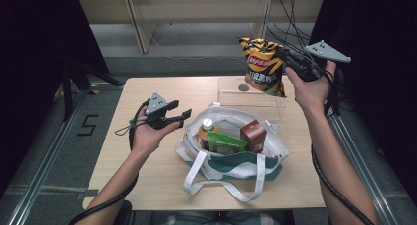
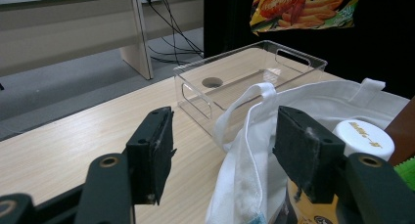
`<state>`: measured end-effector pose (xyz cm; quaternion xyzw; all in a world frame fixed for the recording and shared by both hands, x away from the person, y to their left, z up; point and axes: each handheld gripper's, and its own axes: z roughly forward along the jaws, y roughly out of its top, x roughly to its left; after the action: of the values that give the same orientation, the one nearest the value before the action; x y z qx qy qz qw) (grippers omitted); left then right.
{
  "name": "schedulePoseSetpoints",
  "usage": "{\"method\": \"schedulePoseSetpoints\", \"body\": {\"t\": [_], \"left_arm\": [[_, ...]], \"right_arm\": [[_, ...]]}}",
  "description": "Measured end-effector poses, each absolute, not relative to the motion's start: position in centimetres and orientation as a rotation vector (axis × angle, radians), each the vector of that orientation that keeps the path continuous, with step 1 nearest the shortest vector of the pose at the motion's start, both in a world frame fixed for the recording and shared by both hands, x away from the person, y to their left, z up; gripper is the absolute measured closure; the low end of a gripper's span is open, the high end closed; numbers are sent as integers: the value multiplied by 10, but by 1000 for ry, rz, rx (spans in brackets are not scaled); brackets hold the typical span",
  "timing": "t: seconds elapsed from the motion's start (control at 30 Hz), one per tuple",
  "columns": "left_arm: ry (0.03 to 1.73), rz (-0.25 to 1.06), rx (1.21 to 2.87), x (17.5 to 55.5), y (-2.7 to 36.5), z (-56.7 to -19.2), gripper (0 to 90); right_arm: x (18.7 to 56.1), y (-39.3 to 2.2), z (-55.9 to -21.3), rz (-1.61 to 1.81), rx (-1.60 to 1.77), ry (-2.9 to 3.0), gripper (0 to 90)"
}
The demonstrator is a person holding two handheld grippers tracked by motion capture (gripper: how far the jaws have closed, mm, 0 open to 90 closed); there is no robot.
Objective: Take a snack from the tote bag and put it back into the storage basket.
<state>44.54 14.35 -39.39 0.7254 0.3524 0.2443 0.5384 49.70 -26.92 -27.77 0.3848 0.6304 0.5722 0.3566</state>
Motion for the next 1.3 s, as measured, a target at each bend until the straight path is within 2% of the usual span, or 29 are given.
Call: {"method": "schedulePoseSetpoints", "body": {"t": [1.3], "left_arm": [[835, 578, 1714, 445, 145, -392, 393]], "right_arm": [[530, -270, -285, 1456, 1049, 1603, 900]]}}
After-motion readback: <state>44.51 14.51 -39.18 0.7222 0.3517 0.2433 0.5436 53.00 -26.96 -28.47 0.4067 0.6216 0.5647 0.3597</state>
